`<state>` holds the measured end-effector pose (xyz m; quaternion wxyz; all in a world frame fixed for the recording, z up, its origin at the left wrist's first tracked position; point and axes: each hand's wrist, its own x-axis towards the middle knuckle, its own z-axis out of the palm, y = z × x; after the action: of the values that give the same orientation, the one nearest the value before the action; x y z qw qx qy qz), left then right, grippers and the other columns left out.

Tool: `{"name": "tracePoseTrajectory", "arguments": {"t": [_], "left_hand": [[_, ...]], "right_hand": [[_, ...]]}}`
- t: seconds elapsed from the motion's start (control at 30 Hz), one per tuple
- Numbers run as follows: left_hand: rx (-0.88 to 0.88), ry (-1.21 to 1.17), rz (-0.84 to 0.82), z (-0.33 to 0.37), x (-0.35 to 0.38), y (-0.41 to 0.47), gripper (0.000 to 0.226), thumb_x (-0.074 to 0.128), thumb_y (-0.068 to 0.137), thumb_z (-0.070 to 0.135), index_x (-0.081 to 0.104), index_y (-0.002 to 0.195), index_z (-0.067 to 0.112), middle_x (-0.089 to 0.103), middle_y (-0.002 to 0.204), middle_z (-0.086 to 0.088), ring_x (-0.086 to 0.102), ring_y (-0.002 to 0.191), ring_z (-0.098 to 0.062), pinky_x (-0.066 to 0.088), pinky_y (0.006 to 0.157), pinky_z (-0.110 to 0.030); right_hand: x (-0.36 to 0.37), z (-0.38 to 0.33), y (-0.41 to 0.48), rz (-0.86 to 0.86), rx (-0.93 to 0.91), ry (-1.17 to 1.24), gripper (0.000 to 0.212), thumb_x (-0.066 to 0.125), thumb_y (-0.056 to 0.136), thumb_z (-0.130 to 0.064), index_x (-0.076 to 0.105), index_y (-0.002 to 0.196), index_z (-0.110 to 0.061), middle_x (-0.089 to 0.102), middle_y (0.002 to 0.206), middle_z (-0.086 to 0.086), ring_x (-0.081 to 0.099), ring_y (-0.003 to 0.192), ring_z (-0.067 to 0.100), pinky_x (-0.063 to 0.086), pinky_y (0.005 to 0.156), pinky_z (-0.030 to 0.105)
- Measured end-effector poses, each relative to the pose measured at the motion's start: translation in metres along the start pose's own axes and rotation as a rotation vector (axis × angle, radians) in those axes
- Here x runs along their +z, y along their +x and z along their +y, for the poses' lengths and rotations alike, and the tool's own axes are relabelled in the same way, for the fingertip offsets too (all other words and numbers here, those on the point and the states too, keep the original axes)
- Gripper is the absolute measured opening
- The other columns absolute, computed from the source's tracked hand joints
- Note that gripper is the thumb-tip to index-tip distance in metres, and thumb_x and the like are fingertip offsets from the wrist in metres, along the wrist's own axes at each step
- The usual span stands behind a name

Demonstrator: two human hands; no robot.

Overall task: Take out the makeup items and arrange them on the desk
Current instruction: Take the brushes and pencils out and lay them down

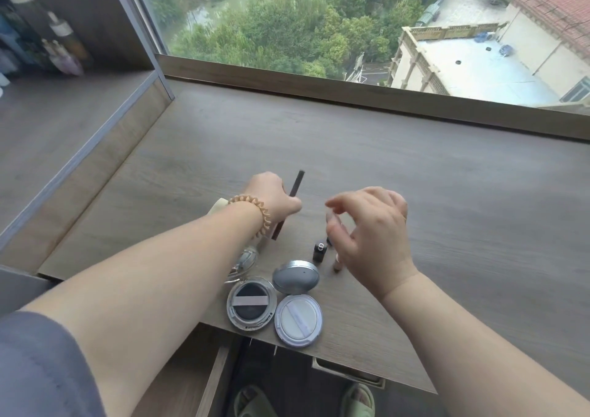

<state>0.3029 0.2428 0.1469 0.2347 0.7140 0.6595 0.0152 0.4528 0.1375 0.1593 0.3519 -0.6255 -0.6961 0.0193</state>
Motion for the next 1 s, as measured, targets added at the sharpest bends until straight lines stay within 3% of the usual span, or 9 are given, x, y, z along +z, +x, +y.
{"name": "tracePoseTrajectory", "arguments": {"t": [0.1,0.2,0.43,0.6,0.73,0.8,0.87,0.93,1.0], "left_hand": [[0.224,-0.145,0.004,0.014,-0.034,-0.018,0.015,0.067,0.069,0.028,0.061,0.061,0.017,0.059,0.06,0.003,0.054,0.06,-0.013,0.04,0.055,-0.022],[0.411,-0.312,-0.086,0.032,-0.057,-0.04,0.013,0.064,0.065,0.021,0.059,0.059,0.01,0.054,0.056,0.001,0.045,0.051,-0.01,0.038,0.05,-0.023],[0.378,-0.384,-0.155,0.028,-0.073,-0.087,0.035,0.056,0.092,0.033,0.062,0.068,0.009,0.058,0.058,0.001,0.05,0.054,-0.011,0.045,0.06,-0.03],[0.366,-0.343,-0.097,0.023,-0.08,-0.106,0.045,0.043,0.097,0.036,0.044,0.061,0.01,0.037,0.054,-0.001,0.032,0.048,-0.014,0.03,0.05,-0.03],[0.35,-0.253,-0.129,0.025,-0.086,-0.119,0.048,0.045,0.097,0.034,0.035,0.054,0.015,0.032,0.051,0.002,0.027,0.043,-0.01,0.027,0.048,-0.029],[0.342,-0.223,-0.187,0.012,-0.084,-0.134,0.049,0.046,0.097,0.034,0.035,0.053,0.015,0.031,0.048,0.004,0.026,0.039,-0.008,0.026,0.045,-0.024],[0.274,-0.291,-0.169,-0.012,-0.085,-0.149,0.048,0.047,0.096,0.034,0.036,0.054,0.014,0.031,0.046,0.007,0.026,0.041,-0.008,0.025,0.044,-0.023],[0.143,-0.45,-0.079,-0.032,-0.09,-0.147,0.048,0.048,0.096,0.031,0.038,0.053,0.014,0.034,0.043,0.008,0.028,0.041,-0.009,0.025,0.042,-0.021],[0.038,-0.574,-0.009,-0.041,-0.091,-0.135,0.046,0.044,0.097,0.025,0.041,0.053,0.013,0.037,0.044,0.003,0.031,0.043,-0.013,0.026,0.04,-0.022]], "right_hand": [[-0.01,-0.009,0.02,-0.159,0.369,0.362,0.036,0.054,0.085,-0.048,0.06,0.111,-0.024,0.061,0.079,-0.009,0.056,0.079,0.013,0.04,0.076,0.032],[-0.009,-0.018,0.045,-0.265,0.587,0.743,0.03,0.057,0.087,-0.044,0.065,0.087,-0.015,0.057,0.066,-0.002,0.052,0.062,0.011,0.042,0.064,0.033],[-0.013,-0.044,0.065,0.042,0.833,1.121,0.034,0.049,0.095,-0.033,0.051,0.066,-0.015,0.04,0.039,-0.012,0.037,0.04,0.003,0.028,0.048,0.021],[-0.01,-0.059,0.067,-0.042,0.885,1.1,0.036,0.049,0.094,-0.035,0.049,0.063,-0.015,0.039,0.047,-0.003,0.032,0.047,0.015,0.023,0.048,0.025],[-0.012,-0.04,0.078,-0.035,1.116,0.973,0.03,0.042,0.093,-0.031,0.045,0.065,-0.018,0.038,0.059,0.001,0.032,0.048,0.015,0.026,0.045,0.027],[-0.032,0.002,0.085,0.105,1.253,0.891,0.032,0.02,0.095,-0.012,0.047,0.082,-0.022,0.043,0.072,0.006,0.034,0.053,0.009,0.036,0.043,0.024],[-0.052,0.06,0.095,0.266,1.415,0.817,0.064,-0.004,0.08,-0.005,0.05,0.11,-0.023,0.054,0.097,0.012,0.042,0.063,0.004,0.036,0.047,0.014],[-0.073,0.088,0.093,0.336,1.43,0.817,0.028,0.026,0.086,-0.022,0.053,0.089,-0.025,0.055,0.085,0.0,0.047,0.066,0.012,0.034,0.053,0.022],[-0.075,0.08,0.088,0.345,1.335,0.738,0.026,0.046,0.086,-0.037,0.05,0.066,-0.021,0.045,0.064,-0.003,0.037,0.049,0.015,0.027,0.047,0.024]]}}
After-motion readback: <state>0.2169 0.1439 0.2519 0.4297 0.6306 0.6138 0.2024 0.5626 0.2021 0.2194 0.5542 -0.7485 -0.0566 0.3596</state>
